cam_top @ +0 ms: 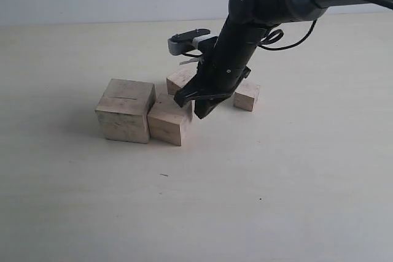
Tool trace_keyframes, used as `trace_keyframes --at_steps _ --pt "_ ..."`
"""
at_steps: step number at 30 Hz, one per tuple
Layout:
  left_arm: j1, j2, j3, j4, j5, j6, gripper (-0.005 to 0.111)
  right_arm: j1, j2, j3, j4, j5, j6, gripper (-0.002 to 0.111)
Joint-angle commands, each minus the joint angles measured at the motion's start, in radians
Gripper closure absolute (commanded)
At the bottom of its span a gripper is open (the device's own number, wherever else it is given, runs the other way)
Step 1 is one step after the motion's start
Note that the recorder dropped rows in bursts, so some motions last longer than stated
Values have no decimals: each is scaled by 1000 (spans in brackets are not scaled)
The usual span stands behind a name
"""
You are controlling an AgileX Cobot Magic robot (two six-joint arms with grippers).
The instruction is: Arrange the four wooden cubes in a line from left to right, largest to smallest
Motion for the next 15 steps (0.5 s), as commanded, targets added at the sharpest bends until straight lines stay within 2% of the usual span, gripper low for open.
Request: trace_keyframes --at_steps 1,15 --pt "2 -6 3 4 -12 0 107 -2 -3 2 86 -16 -82 108" --pt "2 -6 3 4 -12 0 107 -2 -3 2 102 -121 -130 108"
